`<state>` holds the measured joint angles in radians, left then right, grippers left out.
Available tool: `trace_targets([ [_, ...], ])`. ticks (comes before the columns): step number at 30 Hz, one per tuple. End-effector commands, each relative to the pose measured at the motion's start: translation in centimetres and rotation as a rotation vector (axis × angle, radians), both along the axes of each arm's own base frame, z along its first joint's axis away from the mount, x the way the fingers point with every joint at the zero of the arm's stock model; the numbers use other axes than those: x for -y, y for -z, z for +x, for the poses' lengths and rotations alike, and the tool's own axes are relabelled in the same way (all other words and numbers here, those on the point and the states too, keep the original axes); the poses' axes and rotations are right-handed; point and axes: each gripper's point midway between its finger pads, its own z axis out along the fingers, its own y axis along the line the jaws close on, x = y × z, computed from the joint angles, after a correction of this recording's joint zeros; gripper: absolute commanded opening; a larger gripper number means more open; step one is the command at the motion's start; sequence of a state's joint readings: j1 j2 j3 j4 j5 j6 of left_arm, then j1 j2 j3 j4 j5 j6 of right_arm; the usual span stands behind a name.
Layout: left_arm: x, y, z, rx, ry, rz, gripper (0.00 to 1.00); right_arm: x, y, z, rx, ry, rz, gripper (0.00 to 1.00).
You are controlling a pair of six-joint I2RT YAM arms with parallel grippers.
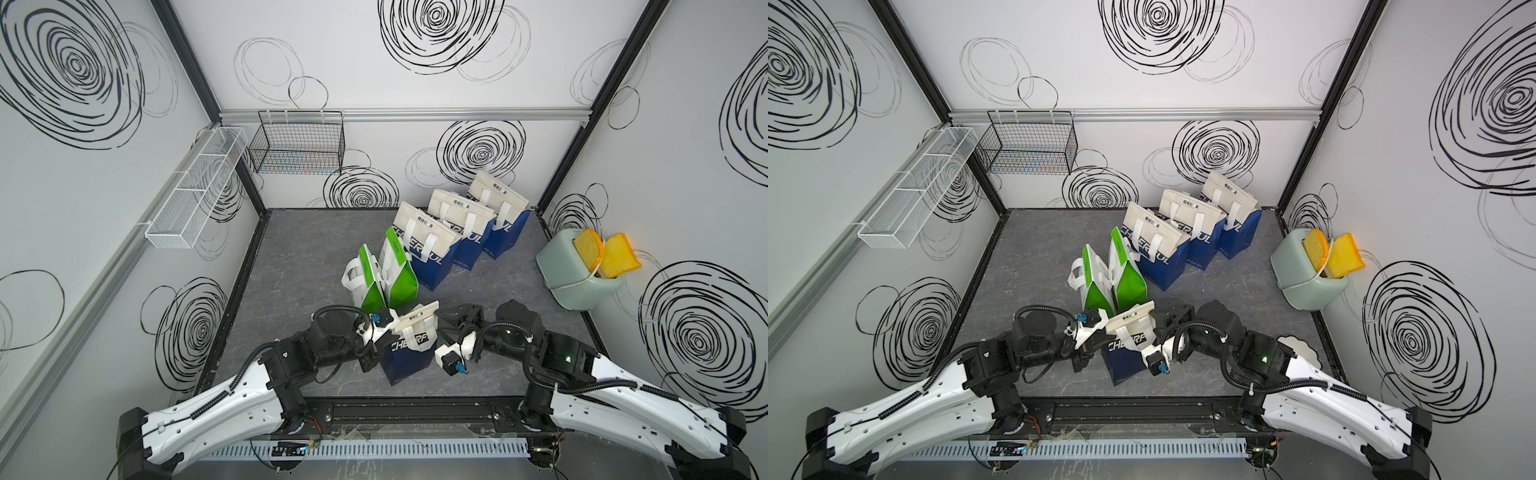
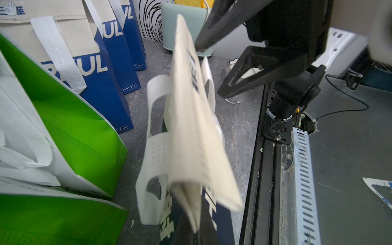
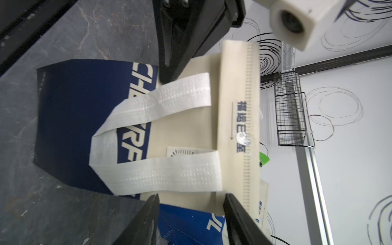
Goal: Open the takeout bag
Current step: Open the takeout bag at the center of the board.
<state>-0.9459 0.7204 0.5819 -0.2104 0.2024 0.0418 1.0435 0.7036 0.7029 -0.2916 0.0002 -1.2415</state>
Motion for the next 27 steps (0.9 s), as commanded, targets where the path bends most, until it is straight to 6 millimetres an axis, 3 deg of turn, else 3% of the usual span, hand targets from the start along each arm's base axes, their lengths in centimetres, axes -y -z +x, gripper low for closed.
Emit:
trace_targets([
  [1,0.5,-1.7,-0.3,0.039,0.043,-0.04,0.0,0.0,-2.6,1.1,0.129,0.035,0.056,0.53],
  [5,0.5,-1.7,-0.3,0.038,0.046,-0.044,0.0,-0.1,-3.0,0.9,0.145,0.02,0.073,0.53],
  [10,0.6,-1.6,-0.4,0.034,0.054,-0.044,0.0,0.1,-1.8,1.5,0.156,0.044,0.012,0.52],
  [20,0.6,-1.4,-0.4,0.03,0.054,-0.043,0.0,-0.3,-2.6,2.1,0.184,0.068,0.064,0.5],
  [27,0.6,-1.3,-0.3,0.029,0.051,-0.04,0.0,-0.6,-2.7,2.4,0.197,0.072,0.055,0.38],
])
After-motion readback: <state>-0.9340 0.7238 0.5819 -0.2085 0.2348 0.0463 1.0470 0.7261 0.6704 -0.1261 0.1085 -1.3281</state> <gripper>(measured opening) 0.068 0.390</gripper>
